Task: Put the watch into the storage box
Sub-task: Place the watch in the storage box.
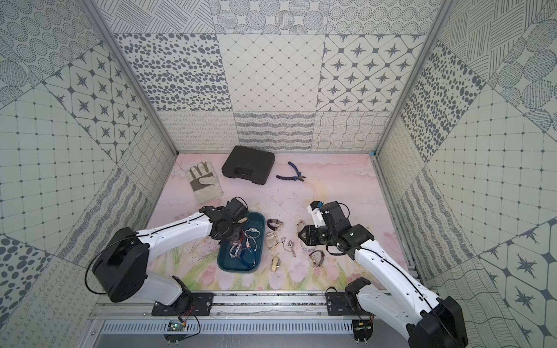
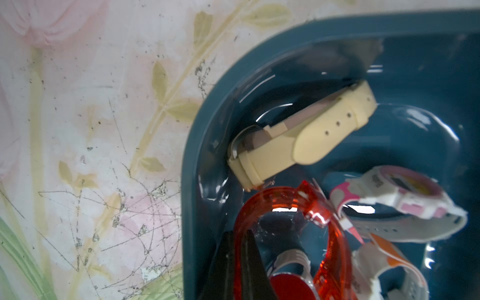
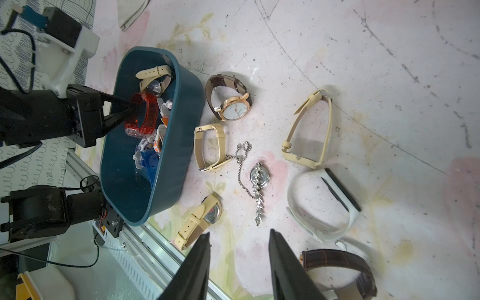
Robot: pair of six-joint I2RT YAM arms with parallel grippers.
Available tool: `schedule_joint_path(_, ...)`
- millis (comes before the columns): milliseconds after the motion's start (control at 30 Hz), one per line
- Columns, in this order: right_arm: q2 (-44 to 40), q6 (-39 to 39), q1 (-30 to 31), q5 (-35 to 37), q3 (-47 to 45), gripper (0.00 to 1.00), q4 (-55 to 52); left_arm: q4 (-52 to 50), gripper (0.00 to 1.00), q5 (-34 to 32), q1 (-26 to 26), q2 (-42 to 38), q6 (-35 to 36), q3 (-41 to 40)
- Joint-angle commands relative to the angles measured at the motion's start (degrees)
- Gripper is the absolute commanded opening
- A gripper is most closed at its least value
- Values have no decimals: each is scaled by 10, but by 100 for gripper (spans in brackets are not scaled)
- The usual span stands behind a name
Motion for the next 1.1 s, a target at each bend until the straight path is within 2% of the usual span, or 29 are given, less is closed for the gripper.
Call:
schedule_joint_path(0,-10,-9,5,9,-3,41,9,17,4,-7,2,1,12,-3)
schedule_joint_path(67,-10,-9,5,10,-2,41,9,18,8,-8,2,-5,9,-7)
schedule_joint_path(233,-9,-9,7,14,-2,41,8,22,34,-2,-4,-39,6,-11)
schedule_joint_path(300,-8,-8,7,14,-1,41,7,14,37,-7,-9,-54,4,-8)
schedule_joint_path(633,1,-4,21,11,1,42,9,-36,39,-19,-51,-125,-6,35)
schedule_joint_path(833,33,13,77,42,7,41,8,-59,39,-7,-68,-166,-10,51)
schedule_joint_path(933,45,37,108,50,2,41,19,-59,38,8,-72,-203,-11,43)
schedule_joint_path(1067,88,37,155,99,18,41,2,-50,37,37,-81,-247,-4,16)
